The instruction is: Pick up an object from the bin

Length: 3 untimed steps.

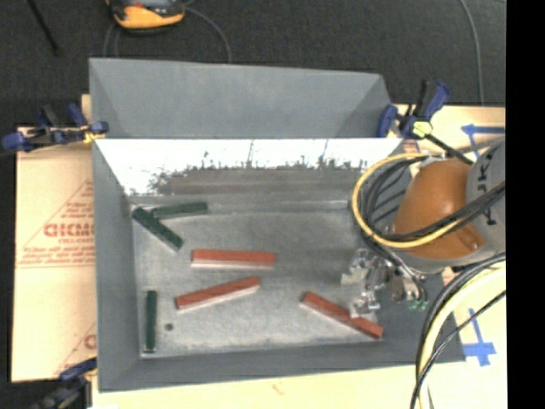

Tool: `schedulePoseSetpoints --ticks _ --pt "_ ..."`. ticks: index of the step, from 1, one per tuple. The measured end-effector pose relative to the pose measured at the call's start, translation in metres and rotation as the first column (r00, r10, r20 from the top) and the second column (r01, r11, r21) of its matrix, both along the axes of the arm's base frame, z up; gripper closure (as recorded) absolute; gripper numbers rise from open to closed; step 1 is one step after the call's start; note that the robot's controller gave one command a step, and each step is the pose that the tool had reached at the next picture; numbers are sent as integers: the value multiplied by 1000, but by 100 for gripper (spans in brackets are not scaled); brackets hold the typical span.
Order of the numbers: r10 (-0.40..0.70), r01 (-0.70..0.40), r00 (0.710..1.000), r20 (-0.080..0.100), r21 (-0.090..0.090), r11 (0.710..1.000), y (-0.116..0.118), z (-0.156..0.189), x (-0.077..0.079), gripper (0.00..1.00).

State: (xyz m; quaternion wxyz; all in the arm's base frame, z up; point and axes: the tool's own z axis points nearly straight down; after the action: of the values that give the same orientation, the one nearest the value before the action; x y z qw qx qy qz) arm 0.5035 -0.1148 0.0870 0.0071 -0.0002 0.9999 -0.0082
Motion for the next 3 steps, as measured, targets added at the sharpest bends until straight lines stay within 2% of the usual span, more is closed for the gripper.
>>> schedulePoseSetpoints --ticks 1,2,3 --pt "0 0 1000 0 0 1000 0 0 0 100" --pt "1 -1 999 37 3 1000 2 7 13 0" --pt "2 -2 999 35 3 1000 2 7 13 0"
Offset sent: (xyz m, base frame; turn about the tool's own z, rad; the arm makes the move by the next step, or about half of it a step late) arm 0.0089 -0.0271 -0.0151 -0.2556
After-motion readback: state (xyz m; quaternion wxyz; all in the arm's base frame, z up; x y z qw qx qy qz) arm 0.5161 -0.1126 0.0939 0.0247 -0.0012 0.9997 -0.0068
